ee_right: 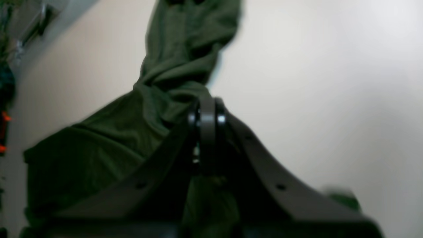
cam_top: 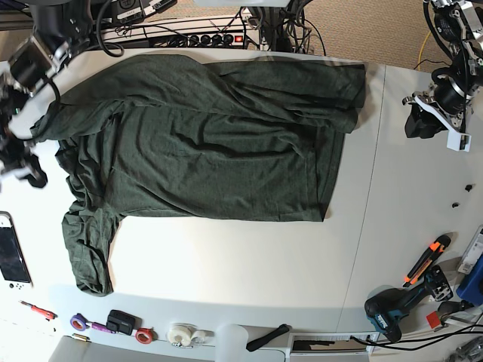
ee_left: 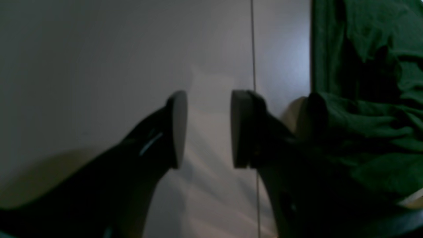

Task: Layout the t-shirt on the table in an organized manner, then fold the t-shirt properly

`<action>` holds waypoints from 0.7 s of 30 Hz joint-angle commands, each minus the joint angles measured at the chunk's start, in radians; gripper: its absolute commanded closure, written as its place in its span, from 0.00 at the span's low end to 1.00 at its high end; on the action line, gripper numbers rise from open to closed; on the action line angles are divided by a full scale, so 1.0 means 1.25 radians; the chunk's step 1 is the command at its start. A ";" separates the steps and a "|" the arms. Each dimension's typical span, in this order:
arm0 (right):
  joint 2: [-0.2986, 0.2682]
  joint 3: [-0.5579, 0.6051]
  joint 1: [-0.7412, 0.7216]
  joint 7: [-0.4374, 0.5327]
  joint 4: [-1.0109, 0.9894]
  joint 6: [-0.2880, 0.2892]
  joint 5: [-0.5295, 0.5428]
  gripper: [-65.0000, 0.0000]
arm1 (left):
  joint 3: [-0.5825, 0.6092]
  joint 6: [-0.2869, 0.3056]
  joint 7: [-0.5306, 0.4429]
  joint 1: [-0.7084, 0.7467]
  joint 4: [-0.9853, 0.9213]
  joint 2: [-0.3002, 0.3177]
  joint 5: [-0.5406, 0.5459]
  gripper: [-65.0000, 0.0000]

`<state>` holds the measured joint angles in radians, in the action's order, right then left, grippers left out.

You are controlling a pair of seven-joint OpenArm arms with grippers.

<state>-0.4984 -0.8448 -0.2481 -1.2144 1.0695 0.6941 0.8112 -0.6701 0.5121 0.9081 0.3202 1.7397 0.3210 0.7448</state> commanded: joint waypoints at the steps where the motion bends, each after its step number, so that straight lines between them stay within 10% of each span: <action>1: -0.019 -0.021 0.010 0.009 0.013 0.003 0.033 1.00 | -0.006 0.001 -0.015 -0.004 0.012 0.011 0.015 0.64; 12: 0.047 -0.035 0.130 0.017 0.014 0.003 0.112 1.00 | -0.005 0.001 -0.014 -0.004 0.012 0.009 0.038 0.64; 21: 0.048 0.001 0.131 0.033 0.014 0.003 -0.011 1.00 | -0.005 0.001 -0.015 -0.004 0.011 0.009 0.038 0.64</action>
<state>-0.4103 -0.8413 -0.0750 -1.1736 1.0695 0.6983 0.8047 -0.6701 0.5121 0.9112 0.3202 1.7397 0.3161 0.7719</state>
